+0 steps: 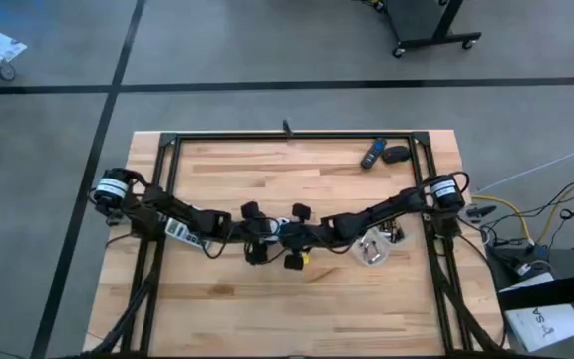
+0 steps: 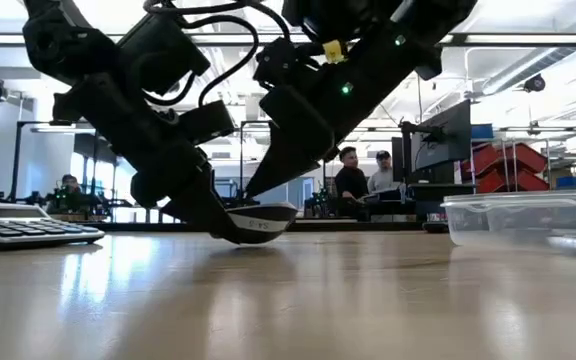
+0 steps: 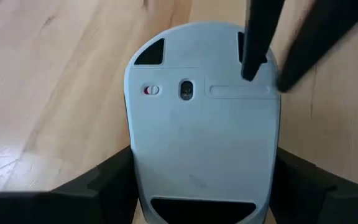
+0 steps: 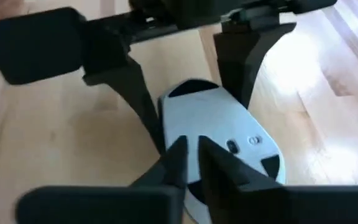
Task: Insert battery
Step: Open the black/white mouse battery compartment
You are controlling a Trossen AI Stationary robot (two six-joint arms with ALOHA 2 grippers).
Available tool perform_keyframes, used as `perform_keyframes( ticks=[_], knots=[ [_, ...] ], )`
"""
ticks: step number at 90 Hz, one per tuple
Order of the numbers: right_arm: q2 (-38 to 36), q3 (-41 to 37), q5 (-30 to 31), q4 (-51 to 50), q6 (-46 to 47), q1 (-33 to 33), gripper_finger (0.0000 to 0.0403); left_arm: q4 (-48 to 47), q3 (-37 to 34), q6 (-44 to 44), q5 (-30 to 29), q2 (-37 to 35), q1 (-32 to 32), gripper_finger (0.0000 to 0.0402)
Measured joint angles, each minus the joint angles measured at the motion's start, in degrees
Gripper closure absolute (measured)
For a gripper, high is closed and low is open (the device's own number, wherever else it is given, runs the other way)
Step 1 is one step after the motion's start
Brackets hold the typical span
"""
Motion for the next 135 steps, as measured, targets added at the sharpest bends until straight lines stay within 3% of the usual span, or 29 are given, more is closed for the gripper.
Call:
perform_keyframes(
  ticks=[135],
  knots=[
    [2.45, 0.11, 0.4, -5.43, 1.56, -0.31, 0.0403, -1.53, 0.1, -1.38, -0.06, -0.09, -0.39, 0.0144]
  ],
)
